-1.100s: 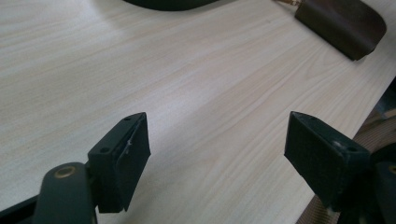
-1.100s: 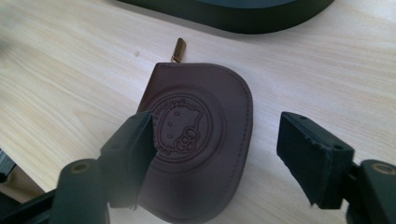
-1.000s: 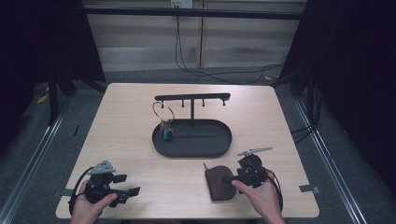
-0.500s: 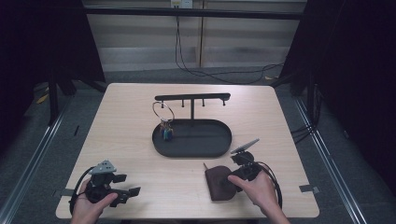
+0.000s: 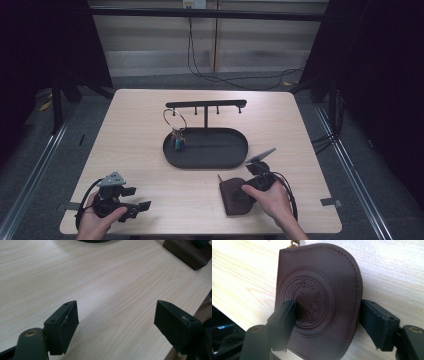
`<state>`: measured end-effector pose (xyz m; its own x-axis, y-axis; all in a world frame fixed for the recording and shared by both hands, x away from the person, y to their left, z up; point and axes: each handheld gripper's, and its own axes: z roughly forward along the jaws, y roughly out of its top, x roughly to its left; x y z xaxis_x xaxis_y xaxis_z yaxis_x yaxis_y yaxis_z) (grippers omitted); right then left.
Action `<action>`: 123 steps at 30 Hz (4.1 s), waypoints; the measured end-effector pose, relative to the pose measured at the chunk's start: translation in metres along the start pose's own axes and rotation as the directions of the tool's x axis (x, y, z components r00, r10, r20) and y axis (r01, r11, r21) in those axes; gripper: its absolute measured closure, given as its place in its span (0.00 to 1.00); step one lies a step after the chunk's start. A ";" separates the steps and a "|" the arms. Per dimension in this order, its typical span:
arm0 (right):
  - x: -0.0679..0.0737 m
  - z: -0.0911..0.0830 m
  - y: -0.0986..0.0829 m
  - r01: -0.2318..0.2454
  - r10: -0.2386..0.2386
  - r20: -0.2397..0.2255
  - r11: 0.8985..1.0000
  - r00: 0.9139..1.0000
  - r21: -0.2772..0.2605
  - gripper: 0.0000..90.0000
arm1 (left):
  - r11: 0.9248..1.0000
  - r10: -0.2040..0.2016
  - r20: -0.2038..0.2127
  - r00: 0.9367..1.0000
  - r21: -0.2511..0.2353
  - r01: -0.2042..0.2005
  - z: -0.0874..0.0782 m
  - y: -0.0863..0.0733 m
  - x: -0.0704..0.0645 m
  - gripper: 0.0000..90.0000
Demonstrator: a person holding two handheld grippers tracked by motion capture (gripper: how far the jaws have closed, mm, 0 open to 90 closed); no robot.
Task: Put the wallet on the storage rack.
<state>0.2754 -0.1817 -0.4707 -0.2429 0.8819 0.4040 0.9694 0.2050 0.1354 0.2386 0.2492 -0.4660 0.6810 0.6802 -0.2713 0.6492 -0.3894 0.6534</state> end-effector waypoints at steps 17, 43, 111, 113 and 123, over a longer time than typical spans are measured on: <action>-0.003 -0.002 -0.001 -0.019 0.019 -0.015 1.000 1.000 -0.014 0.40 | 1.000 -0.011 0.005 1.000 -0.004 0.011 0.000 0.000 0.002 0.22; 0.001 -0.024 0.004 0.002 -0.004 -0.031 0.996 1.000 -0.085 0.87 | 1.000 -0.027 0.011 1.000 0.001 0.027 -0.001 0.000 0.007 0.22; 0.041 -0.118 0.050 0.124 -0.099 0.308 0.990 0.946 -0.064 0.93 | 0.999 -0.035 0.039 0.999 -0.010 0.036 -0.001 0.001 0.010 0.20; 0.041 -0.119 0.053 0.126 -0.100 0.312 0.990 0.945 -0.064 0.93 | 0.999 -0.032 0.039 0.999 -0.008 0.032 -0.001 0.001 0.010 0.20; 0.045 -0.124 0.069 0.117 -0.088 0.319 0.991 0.944 -0.072 0.93 | 0.999 -0.034 0.040 0.999 -0.006 0.034 -0.002 0.001 0.010 0.20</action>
<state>0.3274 -0.1806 -0.3314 -0.3026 0.9497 0.0804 0.9293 0.2753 0.2462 0.2454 0.2567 -0.4670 0.6717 0.6673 -0.3216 0.6700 -0.3622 0.6480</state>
